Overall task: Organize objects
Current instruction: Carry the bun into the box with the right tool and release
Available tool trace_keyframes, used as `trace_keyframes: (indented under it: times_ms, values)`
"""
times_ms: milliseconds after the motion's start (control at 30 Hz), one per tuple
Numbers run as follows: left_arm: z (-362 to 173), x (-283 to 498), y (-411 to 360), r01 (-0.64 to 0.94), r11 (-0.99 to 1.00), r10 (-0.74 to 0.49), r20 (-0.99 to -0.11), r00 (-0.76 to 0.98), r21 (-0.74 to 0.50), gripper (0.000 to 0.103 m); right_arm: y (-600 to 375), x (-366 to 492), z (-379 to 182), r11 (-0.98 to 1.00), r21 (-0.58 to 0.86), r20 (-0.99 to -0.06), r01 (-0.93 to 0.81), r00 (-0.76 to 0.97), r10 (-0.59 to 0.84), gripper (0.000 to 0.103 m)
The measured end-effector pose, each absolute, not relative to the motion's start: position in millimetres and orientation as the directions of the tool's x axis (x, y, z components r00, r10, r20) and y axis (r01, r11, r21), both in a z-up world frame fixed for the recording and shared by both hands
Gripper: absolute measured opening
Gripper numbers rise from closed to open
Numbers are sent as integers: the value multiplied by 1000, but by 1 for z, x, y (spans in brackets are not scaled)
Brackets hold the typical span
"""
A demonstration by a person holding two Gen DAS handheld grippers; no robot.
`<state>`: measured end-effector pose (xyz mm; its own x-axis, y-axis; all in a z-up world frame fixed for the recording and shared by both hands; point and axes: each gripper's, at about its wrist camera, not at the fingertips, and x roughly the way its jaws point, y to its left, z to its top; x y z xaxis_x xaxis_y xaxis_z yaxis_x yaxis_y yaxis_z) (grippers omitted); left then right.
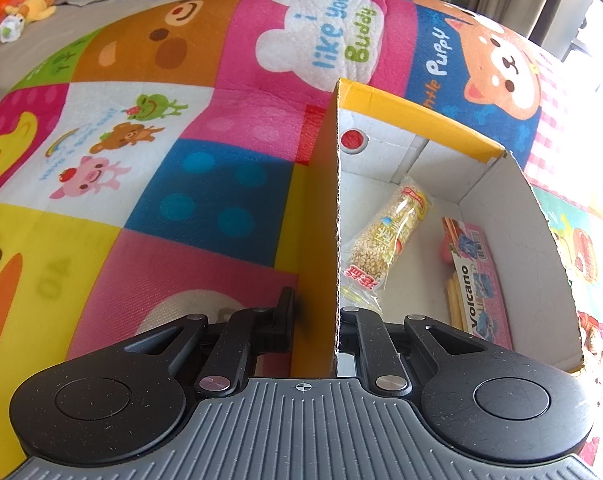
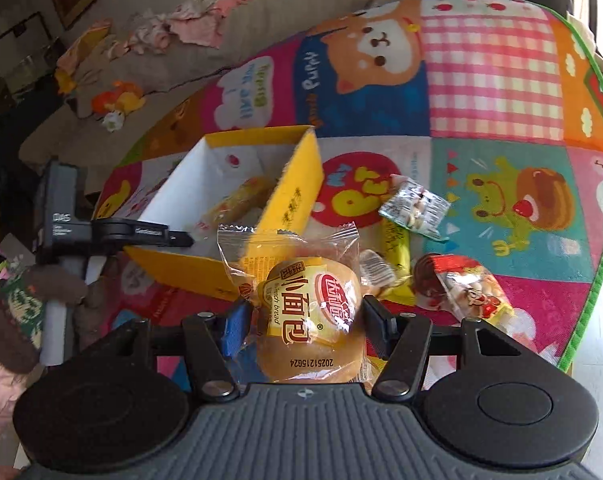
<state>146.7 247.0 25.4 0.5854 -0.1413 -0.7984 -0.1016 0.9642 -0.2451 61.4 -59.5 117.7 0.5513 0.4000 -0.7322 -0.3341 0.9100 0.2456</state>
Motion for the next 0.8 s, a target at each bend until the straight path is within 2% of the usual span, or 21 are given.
trace_keyframes:
  times_ms: [133, 333, 500, 633, 800]
  values:
    - [25, 146, 247, -102, 964, -142, -798, 586, -246, 14, -37, 55, 147, 873, 262, -668, -410, 576, 471, 59]
    - [25, 148, 249, -96, 963, -150, -797, 584, -252, 14, 9, 98, 177, 851, 249, -608, -462, 610, 509, 59]
    - [25, 147, 248, -97, 963, -149, -795, 587, -253, 14, 55, 154, 176, 858, 234, -614, -456, 615, 495, 59]
    - [24, 147, 248, -99, 961, -153, -793, 590, -258, 14, 85, 199, 160, 871, 286, -637, -400, 600, 484, 59]
    - [24, 146, 251, -97, 958, -163, -789, 592, -271, 15, 109, 220, 139, 884, 268, -666, -384, 589, 458, 60]
